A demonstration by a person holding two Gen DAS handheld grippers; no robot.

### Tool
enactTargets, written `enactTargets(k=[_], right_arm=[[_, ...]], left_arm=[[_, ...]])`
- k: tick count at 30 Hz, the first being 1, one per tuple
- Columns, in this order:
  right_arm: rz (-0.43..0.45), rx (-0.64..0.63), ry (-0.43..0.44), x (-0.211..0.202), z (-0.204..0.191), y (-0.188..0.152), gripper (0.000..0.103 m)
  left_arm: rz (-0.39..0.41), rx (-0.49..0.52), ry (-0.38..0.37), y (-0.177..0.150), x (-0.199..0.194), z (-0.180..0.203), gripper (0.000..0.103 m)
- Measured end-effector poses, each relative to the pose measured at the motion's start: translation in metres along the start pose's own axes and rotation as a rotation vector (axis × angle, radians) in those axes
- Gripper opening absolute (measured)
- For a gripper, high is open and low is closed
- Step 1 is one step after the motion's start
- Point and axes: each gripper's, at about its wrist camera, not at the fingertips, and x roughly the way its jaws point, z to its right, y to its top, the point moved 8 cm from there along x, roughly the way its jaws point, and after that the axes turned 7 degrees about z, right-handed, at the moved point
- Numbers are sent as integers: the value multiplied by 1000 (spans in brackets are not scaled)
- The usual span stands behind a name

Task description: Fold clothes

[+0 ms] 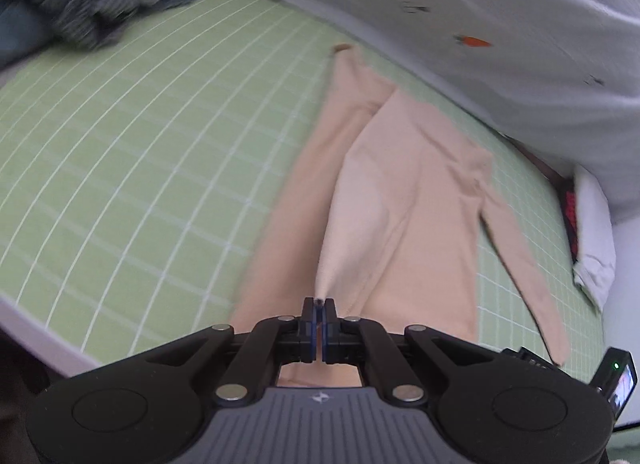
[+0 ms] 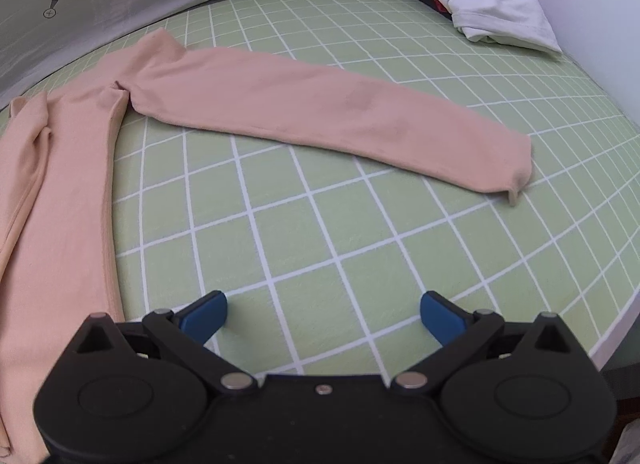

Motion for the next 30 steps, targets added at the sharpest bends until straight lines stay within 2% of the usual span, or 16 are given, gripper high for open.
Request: enactTargets(k=[6, 7, 9, 10, 12, 14, 19, 24, 30], right_arm=[[7, 1, -3, -1, -2, -2, 103], [8, 0, -2, -1, -2, -2, 103], [16, 0, -1, -2, -1, -3, 103], [20, 1, -1, -2, -1, -4, 103], [22, 7, -5, -3, -2, -4, 103], [24, 17, -12, -3, -3, -5, 103], [16, 44, -34, -5, -4, -7, 103], [13, 26, -19, -3, -3, -5, 103], [3, -9, 16, -2, -2, -3, 103]], left_arm=[[-112, -94, 40, -25, 27, -34, 3], [-116, -93, 38, -25, 27, -33, 6], [-103, -80, 36, -20, 24, -29, 30], [-92, -57, 37, -16, 21, -25, 35], [-60, 16, 41, -5, 14, -14, 55], [-22, 82, 45, 6, 7, -4, 62], [17, 161, 35, 25, -1, 17, 69], [75, 247, 41, 40, -5, 43, 89], [92, 309, 30, 49, 5, 73, 92]])
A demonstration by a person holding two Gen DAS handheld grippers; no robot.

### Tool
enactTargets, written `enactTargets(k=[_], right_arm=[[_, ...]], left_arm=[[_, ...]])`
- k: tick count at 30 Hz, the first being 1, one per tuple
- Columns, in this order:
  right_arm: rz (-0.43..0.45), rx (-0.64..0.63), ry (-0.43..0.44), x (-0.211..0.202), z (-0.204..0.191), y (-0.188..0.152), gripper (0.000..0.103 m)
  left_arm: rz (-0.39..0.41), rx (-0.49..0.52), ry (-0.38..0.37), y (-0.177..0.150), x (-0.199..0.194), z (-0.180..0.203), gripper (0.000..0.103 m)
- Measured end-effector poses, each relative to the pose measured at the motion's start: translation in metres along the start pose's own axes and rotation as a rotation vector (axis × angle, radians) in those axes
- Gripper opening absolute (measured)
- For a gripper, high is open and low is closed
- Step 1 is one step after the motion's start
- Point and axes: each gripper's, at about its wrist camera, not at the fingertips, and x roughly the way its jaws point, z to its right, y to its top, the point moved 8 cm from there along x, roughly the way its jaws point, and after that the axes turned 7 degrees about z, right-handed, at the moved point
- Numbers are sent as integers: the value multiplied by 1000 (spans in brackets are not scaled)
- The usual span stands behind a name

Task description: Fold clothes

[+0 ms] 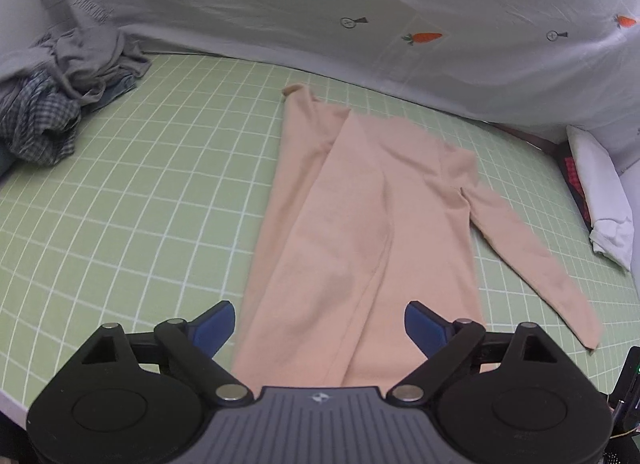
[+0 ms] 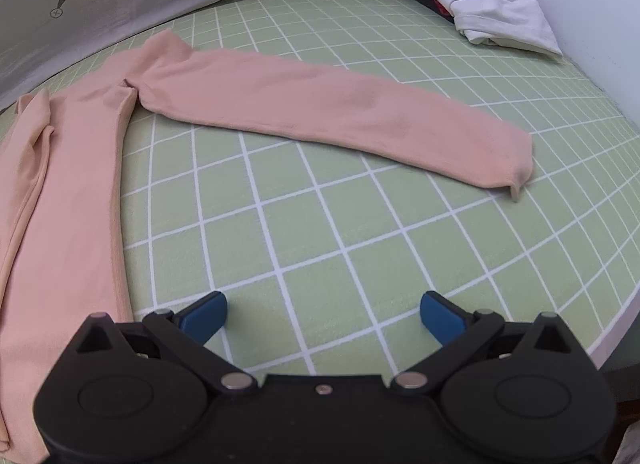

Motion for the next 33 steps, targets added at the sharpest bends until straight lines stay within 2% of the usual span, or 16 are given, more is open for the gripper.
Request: enactTargets(k=[3, 8, 12, 17, 20, 28, 30, 31, 32, 33], right_arm=[[12, 22, 4, 0, 7, 7, 103], [92, 172, -98, 4, 46, 36, 103], [105, 320, -179, 21, 83, 51, 103], [98, 405, -245, 47, 111, 62, 103], [97, 368, -282, 57, 116, 71, 103], [122, 298, -235, 63, 114, 81, 103], [129, 278, -217, 61, 111, 82, 99], [136, 262, -204, 61, 109, 84, 91], [152, 228, -175, 59, 104, 88, 73], [165, 194, -145, 58, 99, 92, 62]], left_arm=[[3, 35, -7, 8, 3, 12, 92], [32, 95, -1, 31, 9, 26, 95], [37, 109, 18, 47, 21, 28, 95], [50, 95, 67, 70, 37, 22, 95], [48, 52, 97, 79, 46, 18, 95], [18, -17, 121, 68, 51, 19, 95], [14, -24, 125, 61, 48, 16, 95], [12, -28, 126, 58, 46, 15, 95], [11, -32, 132, 55, 44, 13, 95], [10, -37, 140, 51, 43, 9, 95]])
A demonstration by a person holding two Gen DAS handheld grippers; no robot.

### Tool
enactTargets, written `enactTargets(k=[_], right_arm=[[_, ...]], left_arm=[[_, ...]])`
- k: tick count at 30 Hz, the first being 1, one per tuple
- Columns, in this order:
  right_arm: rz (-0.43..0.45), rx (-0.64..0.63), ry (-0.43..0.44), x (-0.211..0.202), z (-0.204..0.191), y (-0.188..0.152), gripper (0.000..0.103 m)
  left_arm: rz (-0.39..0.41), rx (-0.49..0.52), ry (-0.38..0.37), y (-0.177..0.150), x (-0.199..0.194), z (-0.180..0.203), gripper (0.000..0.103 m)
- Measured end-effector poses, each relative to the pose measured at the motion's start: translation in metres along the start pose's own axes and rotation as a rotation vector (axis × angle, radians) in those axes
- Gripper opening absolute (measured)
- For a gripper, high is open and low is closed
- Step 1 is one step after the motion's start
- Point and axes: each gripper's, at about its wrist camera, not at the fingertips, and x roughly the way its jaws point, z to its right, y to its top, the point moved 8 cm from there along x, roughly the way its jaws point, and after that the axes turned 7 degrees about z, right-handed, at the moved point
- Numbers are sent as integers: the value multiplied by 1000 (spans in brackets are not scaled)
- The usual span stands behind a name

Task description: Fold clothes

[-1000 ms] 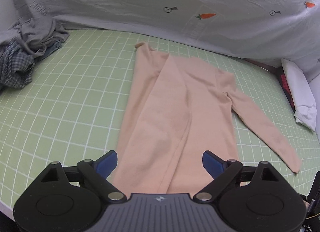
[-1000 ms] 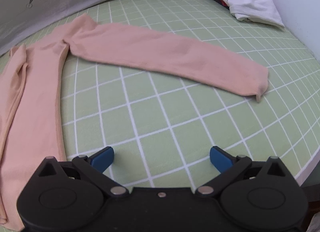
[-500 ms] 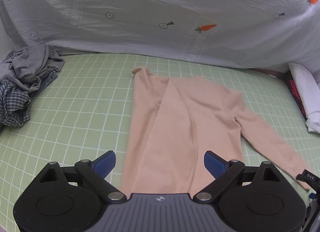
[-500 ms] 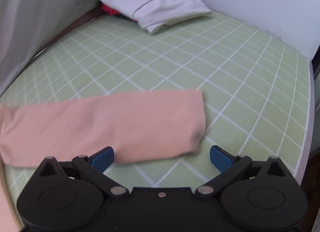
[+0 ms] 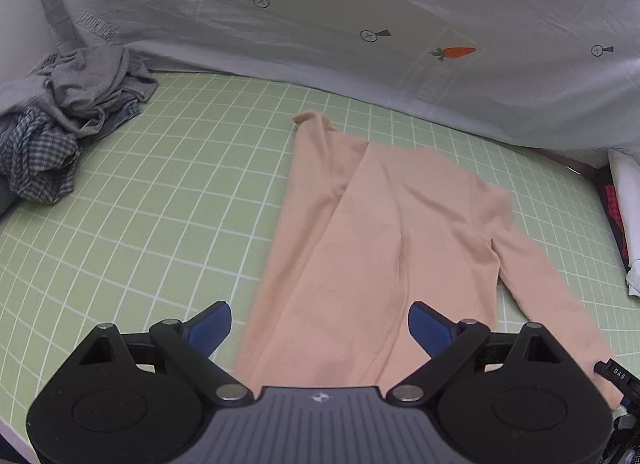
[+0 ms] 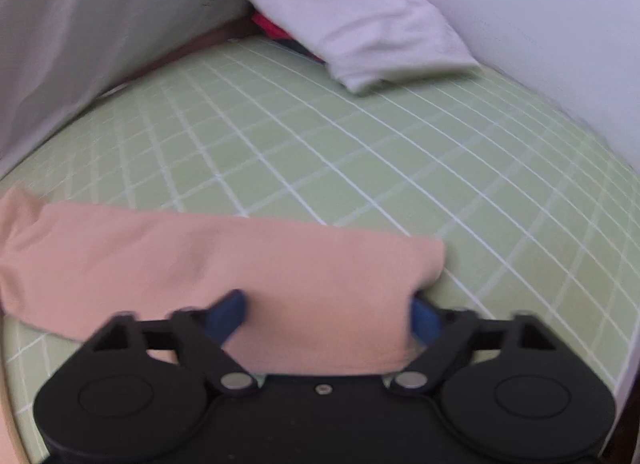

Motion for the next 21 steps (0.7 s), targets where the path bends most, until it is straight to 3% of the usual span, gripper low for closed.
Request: enactTargets(k=[2, 4, 10, 16, 18, 19, 20, 21], right_arm=[[-12, -37, 74, 0, -11, 7, 14], [-23, -39, 128, -5, -22, 16, 13], [159, -143, 349, -74, -93, 62, 13], [189, -129, 613, -119, -204, 61, 14], [139, -143, 695, -125, -242, 43, 18], [103, -155, 727, -126, -260, 32, 38], [68, -172, 749, -127, -277, 21, 71], [40, -218, 709, -124, -287, 8, 83]], left_arm=[[-7, -6, 13, -5, -1, -8, 95], [-11, -13, 14, -8, -4, -14, 95], [39, -21, 12, 7, -23, -29, 95], [34, -37, 32, 17, -13, -57, 95], [20, -46, 27, 20, -5, -62, 95], [11, -42, 18, 21, -1, -63, 95], [2, -38, 11, 22, 4, -64, 95], [-4, -38, 6, 24, 8, -64, 95]])
